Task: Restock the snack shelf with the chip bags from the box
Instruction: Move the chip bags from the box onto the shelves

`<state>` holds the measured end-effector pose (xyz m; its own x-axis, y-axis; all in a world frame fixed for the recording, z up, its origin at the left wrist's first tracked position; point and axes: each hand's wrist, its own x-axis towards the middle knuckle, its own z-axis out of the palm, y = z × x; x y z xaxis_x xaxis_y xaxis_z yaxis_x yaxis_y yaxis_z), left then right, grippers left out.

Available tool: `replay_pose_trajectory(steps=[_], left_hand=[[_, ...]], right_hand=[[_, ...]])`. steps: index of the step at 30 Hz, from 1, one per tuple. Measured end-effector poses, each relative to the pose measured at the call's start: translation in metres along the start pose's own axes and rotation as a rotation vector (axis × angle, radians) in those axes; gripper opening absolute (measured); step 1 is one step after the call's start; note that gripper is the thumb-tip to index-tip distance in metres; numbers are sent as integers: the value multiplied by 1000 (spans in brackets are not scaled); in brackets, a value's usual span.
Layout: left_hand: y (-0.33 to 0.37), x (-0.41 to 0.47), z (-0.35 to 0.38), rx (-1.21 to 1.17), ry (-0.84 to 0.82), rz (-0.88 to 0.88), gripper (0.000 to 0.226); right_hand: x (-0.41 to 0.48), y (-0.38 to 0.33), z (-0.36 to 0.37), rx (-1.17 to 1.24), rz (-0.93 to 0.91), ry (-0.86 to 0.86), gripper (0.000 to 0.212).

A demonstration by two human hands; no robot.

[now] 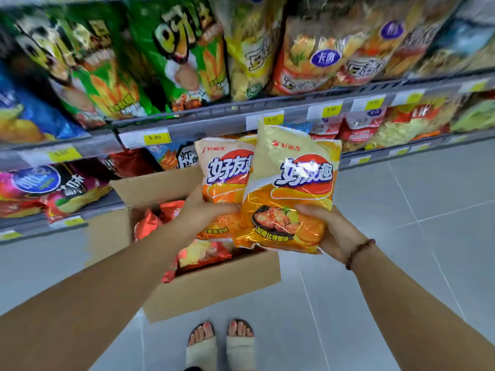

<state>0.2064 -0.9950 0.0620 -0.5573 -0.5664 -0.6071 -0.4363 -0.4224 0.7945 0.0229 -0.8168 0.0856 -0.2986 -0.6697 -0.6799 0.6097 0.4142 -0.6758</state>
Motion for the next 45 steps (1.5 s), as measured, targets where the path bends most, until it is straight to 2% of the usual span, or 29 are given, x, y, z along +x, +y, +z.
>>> replay_pose_trajectory(steps=[1, 4, 6, 9, 15, 19, 22, 25, 31, 35, 37, 40, 45], left_hand=[[18, -12, -6, 13, 13, 43, 73], [84, -56, -22, 25, 36, 136, 66], [135, -83, -30, 40, 65, 212, 62], [214, -125, -38, 78, 95, 345, 56], [344, -224, -48, 92, 154, 589, 63], [405, -281, -54, 52, 185, 708, 93], [452, -325, -58, 94, 262, 850, 81], [493, -356, -69, 95, 333, 953, 84], [552, -388, -100, 44, 424, 1141, 79], [588, -387, -135, 21, 490, 1238, 84], [602, -384, -152, 40, 512, 1277, 92], [618, -373, -172, 82, 534, 1336, 96], [631, -351, -191, 119, 558, 1424, 85]], right_hand=[[-8, -13, 8, 6, -18, 3, 59], [-42, -64, 35, -4, -73, 11, 99], [-68, -104, 55, -29, -127, 10, 110], [-107, -168, 82, -56, -283, -23, 106], [-194, -290, 134, -143, -568, -121, 107], [-249, -353, 169, -165, -729, -220, 108], [-287, -398, 192, -241, -813, -282, 114], [-318, -438, 216, -258, -923, -302, 109], [-339, -499, 263, -277, -1076, -300, 117], [-342, -535, 297, -224, -1202, -249, 124], [-342, -552, 311, -195, -1276, -241, 118], [-335, -574, 325, -172, -1393, -204, 99], [-315, -588, 333, -134, -1535, -78, 102]])
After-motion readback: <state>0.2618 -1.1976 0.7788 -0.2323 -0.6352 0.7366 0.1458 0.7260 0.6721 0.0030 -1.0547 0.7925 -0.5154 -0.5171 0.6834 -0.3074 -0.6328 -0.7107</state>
